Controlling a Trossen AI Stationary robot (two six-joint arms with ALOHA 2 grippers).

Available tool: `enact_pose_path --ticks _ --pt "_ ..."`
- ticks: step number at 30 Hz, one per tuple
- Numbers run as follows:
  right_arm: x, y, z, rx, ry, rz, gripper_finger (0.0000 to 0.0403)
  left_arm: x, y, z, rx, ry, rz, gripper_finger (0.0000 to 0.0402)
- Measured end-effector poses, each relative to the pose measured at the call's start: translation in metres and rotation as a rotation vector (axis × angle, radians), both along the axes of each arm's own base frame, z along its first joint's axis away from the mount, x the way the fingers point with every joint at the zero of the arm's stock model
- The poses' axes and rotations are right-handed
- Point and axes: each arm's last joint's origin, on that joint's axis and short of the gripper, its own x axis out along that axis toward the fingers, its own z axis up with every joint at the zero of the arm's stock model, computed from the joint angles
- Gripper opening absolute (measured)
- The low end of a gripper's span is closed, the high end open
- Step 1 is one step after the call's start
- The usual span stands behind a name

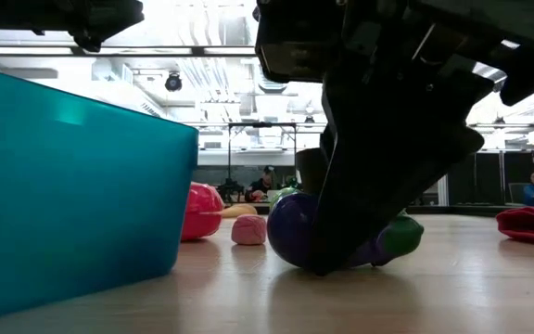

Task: Pick and placing Produce into tupperware
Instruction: Put the violet eggplant into the blue bin

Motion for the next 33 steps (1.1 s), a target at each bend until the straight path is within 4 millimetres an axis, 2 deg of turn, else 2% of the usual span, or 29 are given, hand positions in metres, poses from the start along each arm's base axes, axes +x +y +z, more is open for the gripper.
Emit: enact_pose_path --ticks 12,19,33 --pt "0.001 0.0 -0.001 0.003 -0.005 -0.005 0.0139 0.0 0.0 0.0 0.001 0.0 0.0 0.014" --pt "0.0 0.0 0.004 0.014 -0.01 -0.001 0.0145 0.0 0.0 0.0 0.001 0.0 0.0 0.014" --pt "0.007 0.004 0.027 0.014 -0.074 0.068 0.0138 0.0 0.0 0.0 0.001 0.001 0.0 0.014"
